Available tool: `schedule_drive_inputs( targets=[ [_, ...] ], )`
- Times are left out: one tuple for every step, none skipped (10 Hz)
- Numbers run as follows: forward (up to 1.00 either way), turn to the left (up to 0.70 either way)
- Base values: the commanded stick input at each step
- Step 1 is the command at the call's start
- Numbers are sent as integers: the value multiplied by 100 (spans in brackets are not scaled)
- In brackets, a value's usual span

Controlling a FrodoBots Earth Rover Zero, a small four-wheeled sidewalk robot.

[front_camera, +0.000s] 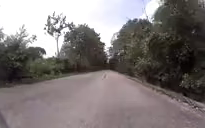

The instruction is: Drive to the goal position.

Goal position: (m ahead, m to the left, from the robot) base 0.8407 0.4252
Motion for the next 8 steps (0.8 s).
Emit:
schedule_drive_inputs(
  targets=[
    [50,0],
    [50,0],
    [50,0],
    [50,0],
    [50,0],
    [50,0],
    [50,0],
    [50,0]
  ],
)
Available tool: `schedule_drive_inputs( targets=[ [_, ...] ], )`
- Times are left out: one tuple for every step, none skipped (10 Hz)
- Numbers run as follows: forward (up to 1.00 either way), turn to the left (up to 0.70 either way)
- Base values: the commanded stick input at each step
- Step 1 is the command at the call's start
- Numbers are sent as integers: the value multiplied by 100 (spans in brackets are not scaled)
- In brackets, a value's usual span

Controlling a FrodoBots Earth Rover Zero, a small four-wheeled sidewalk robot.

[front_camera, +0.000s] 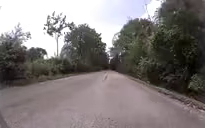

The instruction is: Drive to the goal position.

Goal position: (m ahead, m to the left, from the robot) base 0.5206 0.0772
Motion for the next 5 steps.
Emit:
schedule_drive_inputs(
  targets=[
    [50,0],
    [50,0],
    [50,0],
    [50,0],
    [50,0]
  ],
)
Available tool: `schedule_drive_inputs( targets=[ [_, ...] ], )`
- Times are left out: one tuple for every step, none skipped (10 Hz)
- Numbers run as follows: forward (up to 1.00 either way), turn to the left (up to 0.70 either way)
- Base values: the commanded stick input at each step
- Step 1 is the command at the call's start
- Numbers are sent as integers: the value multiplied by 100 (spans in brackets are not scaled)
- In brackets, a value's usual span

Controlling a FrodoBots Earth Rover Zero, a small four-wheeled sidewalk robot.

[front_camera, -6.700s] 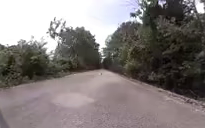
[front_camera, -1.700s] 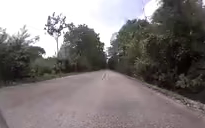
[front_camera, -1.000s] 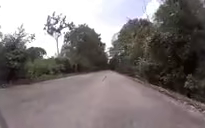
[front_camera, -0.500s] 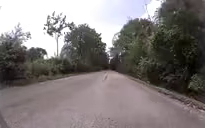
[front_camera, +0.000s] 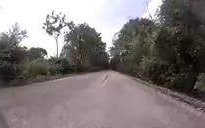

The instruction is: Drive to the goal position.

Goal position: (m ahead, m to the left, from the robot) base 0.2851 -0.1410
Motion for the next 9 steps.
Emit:
schedule_drive_inputs(
  targets=[
    [50,0],
    [50,0],
    [50,0],
    [50,0],
    [50,0],
    [50,0],
    [50,0],
    [50,0],
    [50,0]
  ],
)
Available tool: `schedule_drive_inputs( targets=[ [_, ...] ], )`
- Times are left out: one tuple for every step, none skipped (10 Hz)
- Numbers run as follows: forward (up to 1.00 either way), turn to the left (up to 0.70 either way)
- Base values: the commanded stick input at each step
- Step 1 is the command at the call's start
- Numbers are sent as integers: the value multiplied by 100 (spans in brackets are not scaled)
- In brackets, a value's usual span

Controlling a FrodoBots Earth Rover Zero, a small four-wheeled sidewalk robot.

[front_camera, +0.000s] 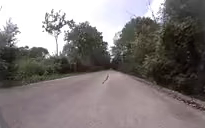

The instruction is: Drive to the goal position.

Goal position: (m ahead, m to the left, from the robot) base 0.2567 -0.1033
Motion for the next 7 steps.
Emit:
schedule_drive_inputs(
  targets=[
    [50,0],
    [50,0],
    [50,0],
    [50,0],
    [50,0],
    [50,0],
    [50,0]
  ],
)
